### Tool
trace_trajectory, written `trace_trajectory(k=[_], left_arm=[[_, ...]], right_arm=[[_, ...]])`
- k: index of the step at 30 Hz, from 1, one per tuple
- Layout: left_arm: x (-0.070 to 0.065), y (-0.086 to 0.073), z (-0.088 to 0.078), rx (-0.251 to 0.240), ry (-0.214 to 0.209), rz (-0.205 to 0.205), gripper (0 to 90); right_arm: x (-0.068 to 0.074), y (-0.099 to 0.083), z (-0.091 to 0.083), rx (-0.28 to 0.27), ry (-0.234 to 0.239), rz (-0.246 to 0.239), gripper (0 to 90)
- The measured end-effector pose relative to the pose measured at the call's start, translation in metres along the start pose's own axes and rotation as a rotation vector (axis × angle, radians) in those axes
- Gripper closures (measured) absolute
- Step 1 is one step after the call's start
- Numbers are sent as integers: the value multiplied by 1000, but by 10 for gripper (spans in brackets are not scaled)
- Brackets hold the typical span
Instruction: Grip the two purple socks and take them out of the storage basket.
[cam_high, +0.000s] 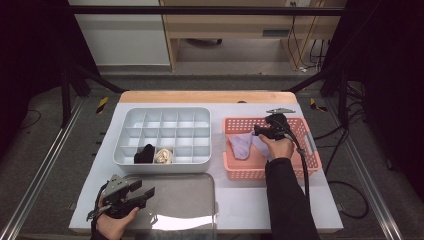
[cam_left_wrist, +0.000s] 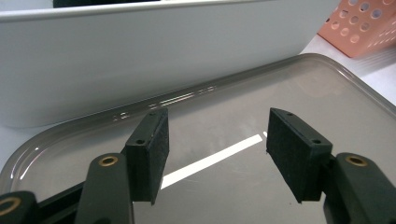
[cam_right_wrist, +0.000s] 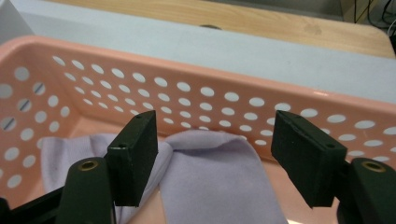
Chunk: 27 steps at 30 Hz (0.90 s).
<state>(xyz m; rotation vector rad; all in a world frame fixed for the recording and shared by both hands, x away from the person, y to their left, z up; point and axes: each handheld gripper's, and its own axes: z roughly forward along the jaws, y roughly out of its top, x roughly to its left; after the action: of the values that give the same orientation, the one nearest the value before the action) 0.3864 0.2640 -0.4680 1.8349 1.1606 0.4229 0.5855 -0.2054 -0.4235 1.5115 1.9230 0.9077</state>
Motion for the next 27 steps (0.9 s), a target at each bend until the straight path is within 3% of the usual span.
trace_trajectory(k=[7,20,23,27], left_arm=[[1,0,-2,-10,8,0,395],[1,0,-2,-8,10,3,397],[1,0,-1,-8,10,4,397],[1,0,-1,-6,11,3,398]], right_arm=[[-7,-5,7,31,7,40,355],[-7,-14,20,90,-18,27,357],[-12,-19,22,104,-14,66,358],[-13,-21,23,130,-25,57,367]])
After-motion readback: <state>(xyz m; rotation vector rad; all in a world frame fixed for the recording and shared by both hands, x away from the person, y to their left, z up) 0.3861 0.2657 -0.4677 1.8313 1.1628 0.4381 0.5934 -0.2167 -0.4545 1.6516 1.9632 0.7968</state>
